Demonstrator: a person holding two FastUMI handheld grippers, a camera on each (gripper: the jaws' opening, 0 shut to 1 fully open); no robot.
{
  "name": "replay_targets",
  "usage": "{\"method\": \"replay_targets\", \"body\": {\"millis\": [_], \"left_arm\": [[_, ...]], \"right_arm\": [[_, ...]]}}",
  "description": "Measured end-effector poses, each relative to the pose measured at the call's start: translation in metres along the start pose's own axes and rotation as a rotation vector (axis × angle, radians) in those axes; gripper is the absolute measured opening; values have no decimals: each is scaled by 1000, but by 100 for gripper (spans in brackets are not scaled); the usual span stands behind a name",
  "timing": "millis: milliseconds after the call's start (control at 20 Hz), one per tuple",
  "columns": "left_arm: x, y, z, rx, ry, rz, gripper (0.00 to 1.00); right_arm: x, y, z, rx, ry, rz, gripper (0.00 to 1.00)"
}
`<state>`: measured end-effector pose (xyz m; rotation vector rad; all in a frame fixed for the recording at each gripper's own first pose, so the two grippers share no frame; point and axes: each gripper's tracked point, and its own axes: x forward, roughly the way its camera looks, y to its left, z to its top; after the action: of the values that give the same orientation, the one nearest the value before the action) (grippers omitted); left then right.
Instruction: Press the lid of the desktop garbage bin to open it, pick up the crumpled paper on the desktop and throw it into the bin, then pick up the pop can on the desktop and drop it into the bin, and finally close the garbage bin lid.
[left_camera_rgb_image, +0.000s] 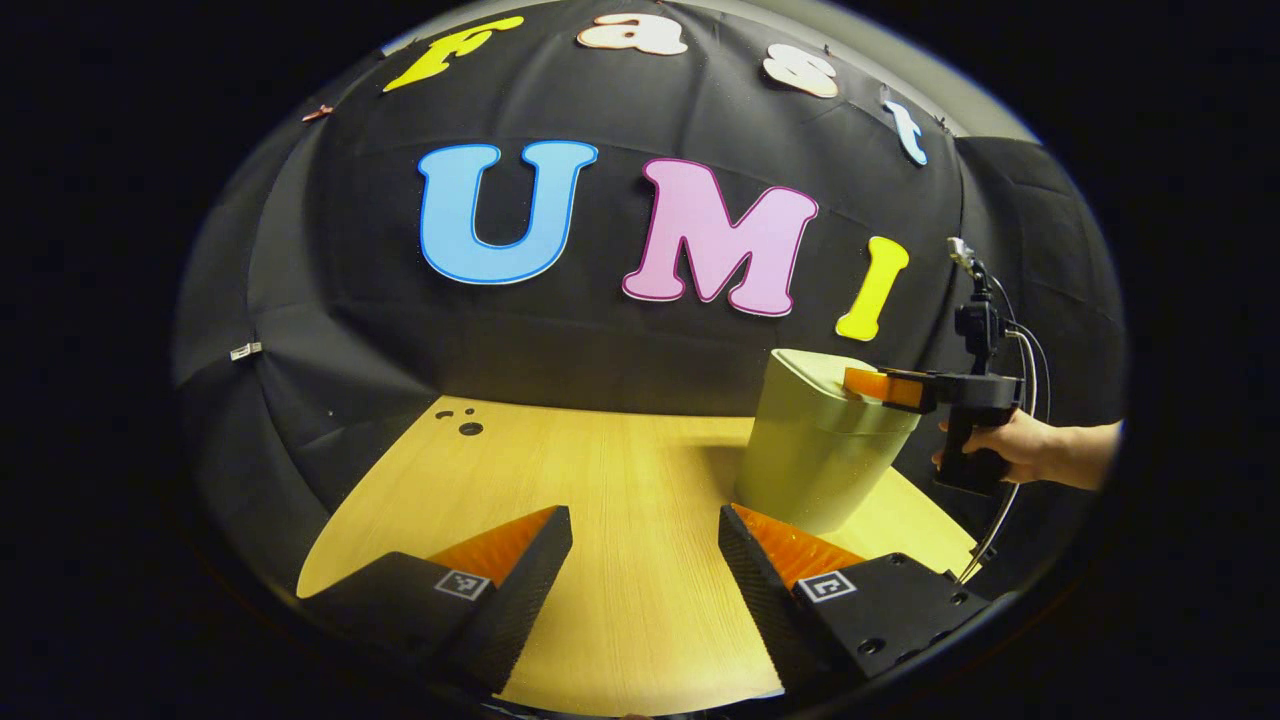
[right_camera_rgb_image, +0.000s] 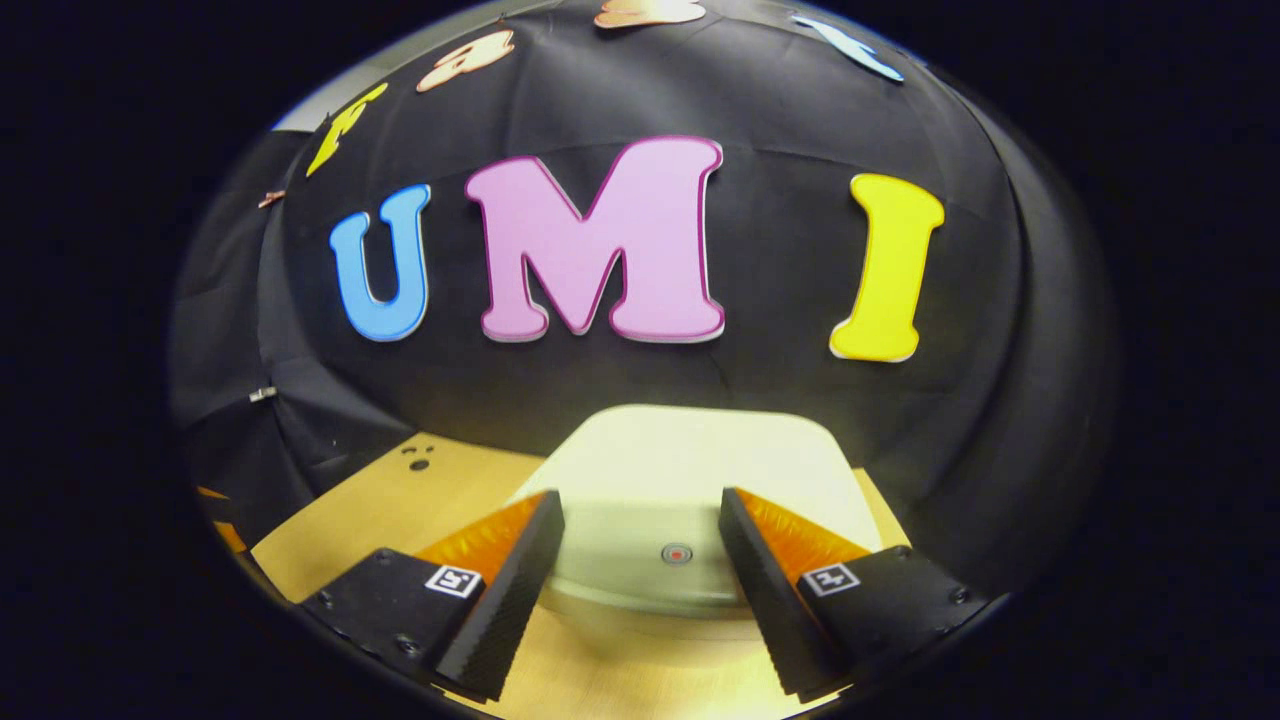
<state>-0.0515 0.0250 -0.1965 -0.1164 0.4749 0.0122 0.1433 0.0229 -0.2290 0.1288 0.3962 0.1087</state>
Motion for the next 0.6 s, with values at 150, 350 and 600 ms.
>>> {"method": "replay_targets", "body": {"millis": [150,350,600], "left_arm": [[0,-4,1,8,2,-3,96],[0,-6,3,19,-1,-12,96],[3,-13,6,15,-1,-17,96]], "right_arm": [[-1,1,6,-3,-28,8,100],[-8,5,13,15,10,65,99],[-30,4,26,-5,-30,66,100]]}}
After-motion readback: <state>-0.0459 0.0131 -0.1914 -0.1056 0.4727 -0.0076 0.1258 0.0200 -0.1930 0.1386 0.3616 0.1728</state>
